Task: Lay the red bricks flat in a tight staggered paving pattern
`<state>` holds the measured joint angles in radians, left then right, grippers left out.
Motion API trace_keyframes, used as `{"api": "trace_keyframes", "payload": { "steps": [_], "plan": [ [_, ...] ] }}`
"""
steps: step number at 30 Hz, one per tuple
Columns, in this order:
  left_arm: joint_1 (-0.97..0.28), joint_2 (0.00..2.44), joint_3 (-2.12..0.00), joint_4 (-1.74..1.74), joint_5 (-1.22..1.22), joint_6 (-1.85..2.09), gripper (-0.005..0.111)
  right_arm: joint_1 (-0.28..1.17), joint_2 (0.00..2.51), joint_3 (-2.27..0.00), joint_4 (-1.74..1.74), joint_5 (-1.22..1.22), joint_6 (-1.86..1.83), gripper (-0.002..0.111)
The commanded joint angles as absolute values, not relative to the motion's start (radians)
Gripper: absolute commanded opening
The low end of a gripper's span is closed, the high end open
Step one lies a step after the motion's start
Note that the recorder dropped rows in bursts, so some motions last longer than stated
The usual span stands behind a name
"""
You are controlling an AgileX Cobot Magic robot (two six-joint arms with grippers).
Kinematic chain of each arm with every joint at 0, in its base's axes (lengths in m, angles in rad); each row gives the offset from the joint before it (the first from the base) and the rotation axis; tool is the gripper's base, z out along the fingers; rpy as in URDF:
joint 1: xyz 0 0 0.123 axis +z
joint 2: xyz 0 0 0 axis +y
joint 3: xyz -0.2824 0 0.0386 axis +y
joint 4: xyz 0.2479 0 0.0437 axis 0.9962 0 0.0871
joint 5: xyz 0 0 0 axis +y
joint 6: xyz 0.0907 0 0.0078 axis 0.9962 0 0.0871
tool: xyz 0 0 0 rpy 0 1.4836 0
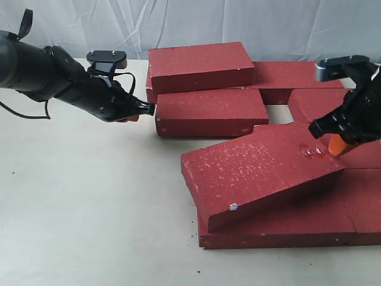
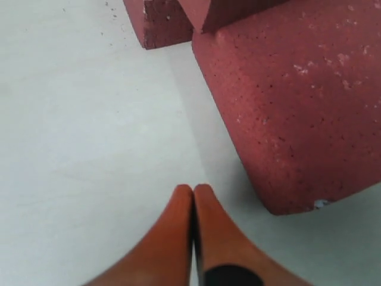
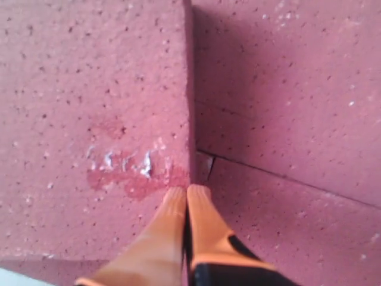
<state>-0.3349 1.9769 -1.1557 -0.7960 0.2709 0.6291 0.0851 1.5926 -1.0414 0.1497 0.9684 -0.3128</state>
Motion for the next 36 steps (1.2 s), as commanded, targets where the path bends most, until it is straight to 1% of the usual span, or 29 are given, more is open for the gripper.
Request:
{"api": "trace_keyframes", "payload": {
  "steps": [1,4,5,7,10,15,26,36],
  "plan": [
    [-0.329,1.968,-1.153,-0.808,0.206,0.632,0.0,0.082,1.513,-1.031,0.135,0.765,-0.311,-0.001],
    [-0.329,1.977,-1.165,-0.808,0.177,0.632,0.0,0.082,1.5,-1.035,0.262,0.632,-0.317,-0.001],
    [-0.329,1.987,-1.179,-0.808,0.187,0.632,0.0,0.084,1.515,-1.048,0.3,0.62,-0.351,-0.001],
    [-0.329,2.018,-1.211,-0.806,0.215,0.632,0.0,0.1,1.574,-1.108,0.341,0.682,-0.416,-0.001],
    [-0.329,2.049,-1.248,-0.806,0.224,0.629,0.0,0.112,1.683,-1.228,0.338,0.805,-0.418,-0.001],
    [-0.331,2.072,-1.271,-0.819,0.244,0.629,0.0,0.112,1.8,-1.344,0.346,0.837,-0.415,-0.001],
    [-0.378,2.097,-1.279,-0.861,0.236,0.631,0.0,0.112,1.844,-1.352,0.358,0.828,-0.415,-0.001],
    [-0.436,2.173,-1.351,-0.88,0.269,0.631,0.0,0.112,1.844,-1.352,0.356,0.846,-0.417,-0.001]
  ]
}}
